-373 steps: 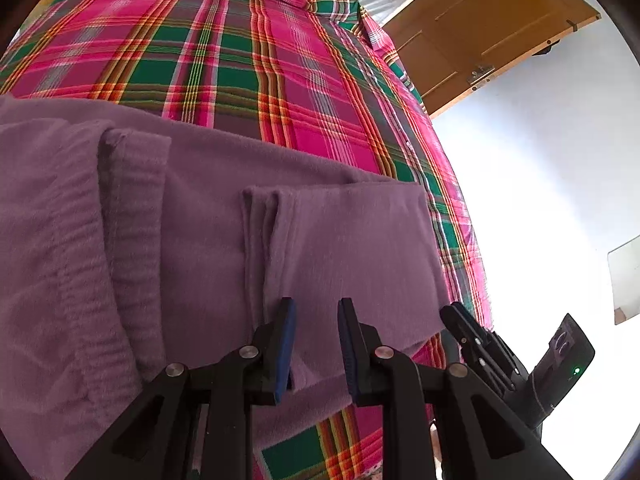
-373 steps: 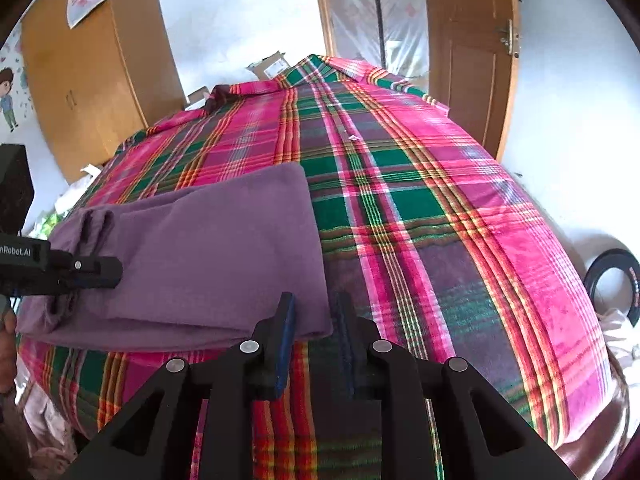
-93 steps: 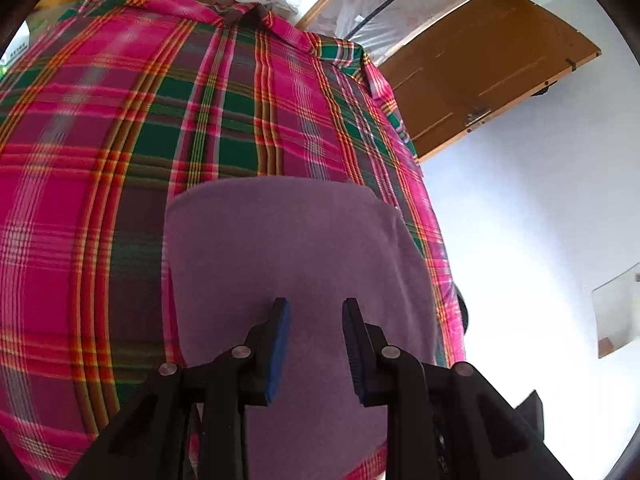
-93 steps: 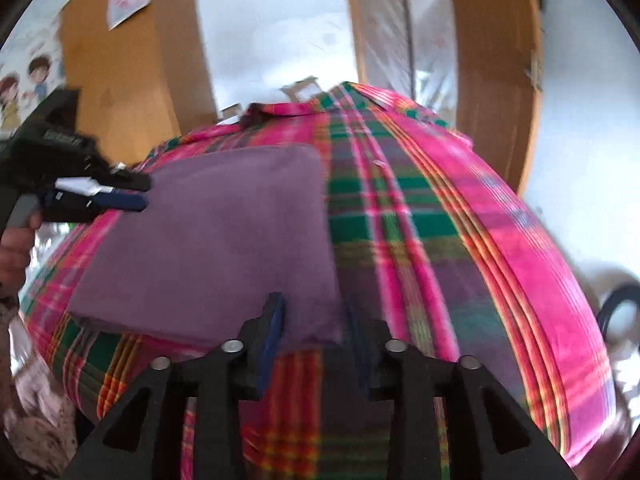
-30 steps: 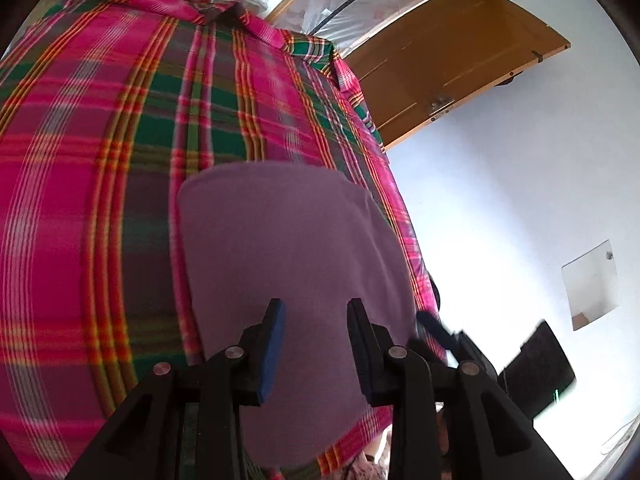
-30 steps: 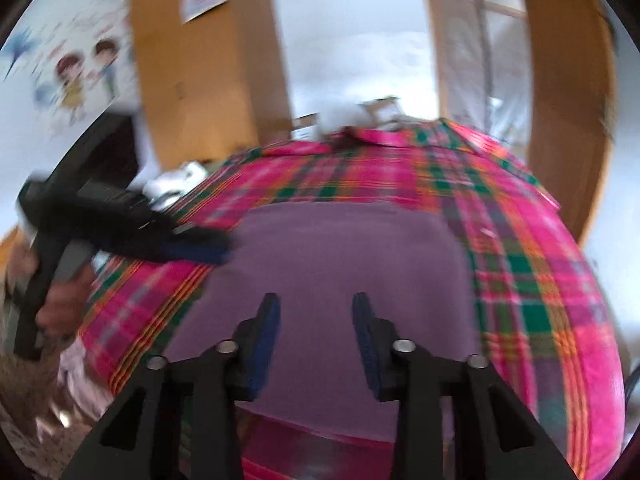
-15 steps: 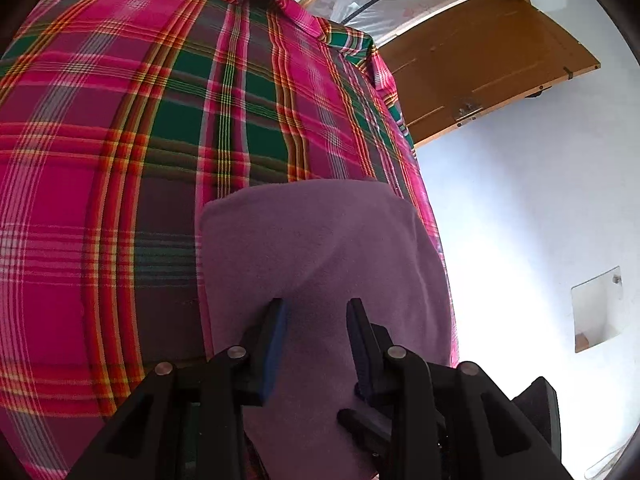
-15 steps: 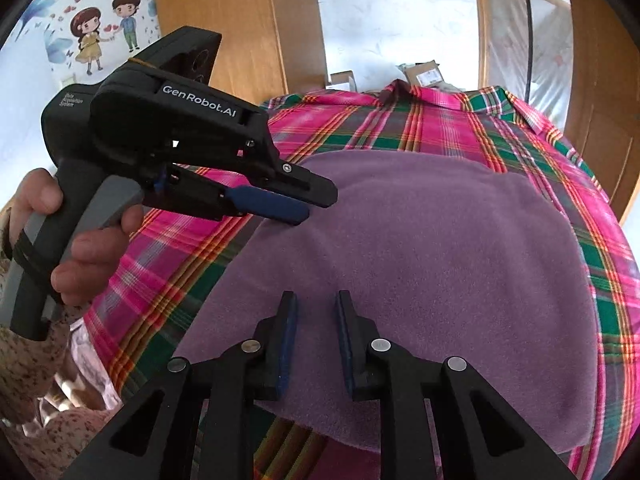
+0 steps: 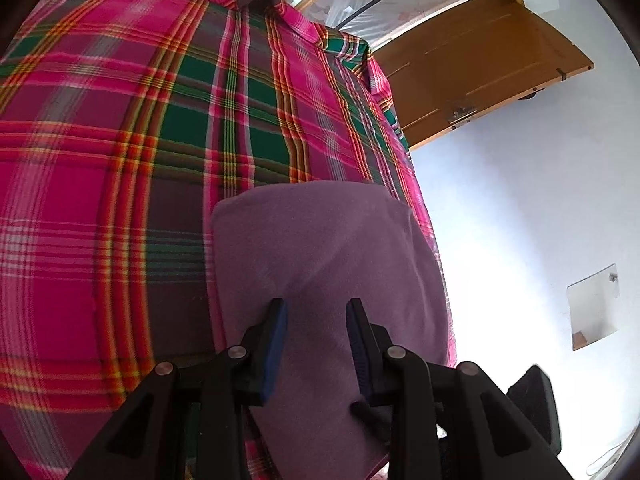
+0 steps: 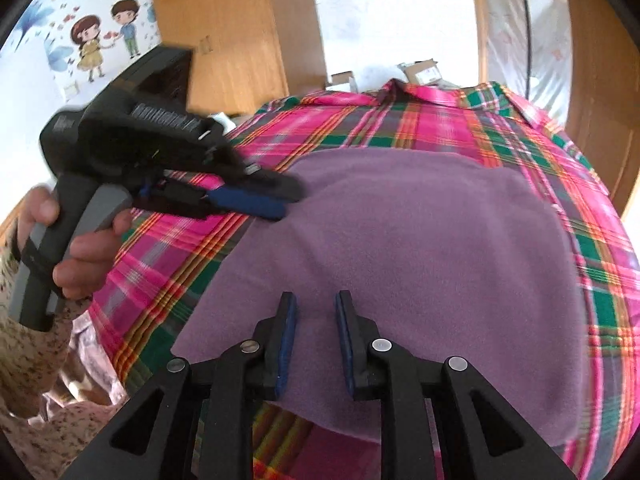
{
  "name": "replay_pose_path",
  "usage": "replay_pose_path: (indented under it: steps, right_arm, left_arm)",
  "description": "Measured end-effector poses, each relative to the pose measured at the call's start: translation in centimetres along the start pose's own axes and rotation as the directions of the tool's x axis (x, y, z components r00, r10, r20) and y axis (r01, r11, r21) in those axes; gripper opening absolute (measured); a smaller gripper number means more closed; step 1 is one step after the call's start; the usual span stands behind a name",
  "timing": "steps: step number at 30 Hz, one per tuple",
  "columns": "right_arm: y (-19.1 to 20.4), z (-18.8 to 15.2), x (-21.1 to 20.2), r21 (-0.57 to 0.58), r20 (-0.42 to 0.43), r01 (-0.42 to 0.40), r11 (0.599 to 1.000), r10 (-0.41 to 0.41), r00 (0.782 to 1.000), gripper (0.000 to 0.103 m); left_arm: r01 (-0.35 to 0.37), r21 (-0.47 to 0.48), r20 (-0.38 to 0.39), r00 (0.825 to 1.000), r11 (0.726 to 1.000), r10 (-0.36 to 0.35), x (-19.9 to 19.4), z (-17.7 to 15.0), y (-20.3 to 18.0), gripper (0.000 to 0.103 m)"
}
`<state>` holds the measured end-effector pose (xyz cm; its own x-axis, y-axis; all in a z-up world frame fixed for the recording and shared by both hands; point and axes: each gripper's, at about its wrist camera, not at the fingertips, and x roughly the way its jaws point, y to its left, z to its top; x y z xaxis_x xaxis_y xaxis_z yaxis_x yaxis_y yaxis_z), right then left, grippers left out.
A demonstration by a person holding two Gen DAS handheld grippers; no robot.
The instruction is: Fold clothes
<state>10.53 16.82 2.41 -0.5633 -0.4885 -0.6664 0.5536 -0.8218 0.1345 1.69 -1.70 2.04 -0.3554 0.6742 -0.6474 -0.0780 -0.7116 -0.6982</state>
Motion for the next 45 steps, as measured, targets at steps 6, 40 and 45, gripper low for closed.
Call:
replay_pose_path:
  steps: [6, 40, 45]
  right_arm:
    - [-3.2, 0.4, -3.0, 0.027, 0.051, 0.088, 0.996, -0.089, 0.995, 0.029]
    - [-20.1, 2.5, 2.4, 0.462, -0.170, -0.397, 0.793, 0.519, 0.838, 0.063]
    - [-19.4, 3.0, 3.3, 0.459, -0.162, -0.461, 0.760, 0.581, 0.797, 0.070]
  left_arm:
    - [-0.012, -0.016, 0.005, 1.000, 1.000, 0.012, -1.4, -0.6, 0.6, 0.033]
    - [0.209, -0.182, -0.230, 0.941, 0.961, -0.248, 0.1, -2.1, 4.3, 0.069]
    - [0.220, -0.183, -0.250, 0.932, 0.958, -0.262, 0.4, -1.9, 3.5, 0.075]
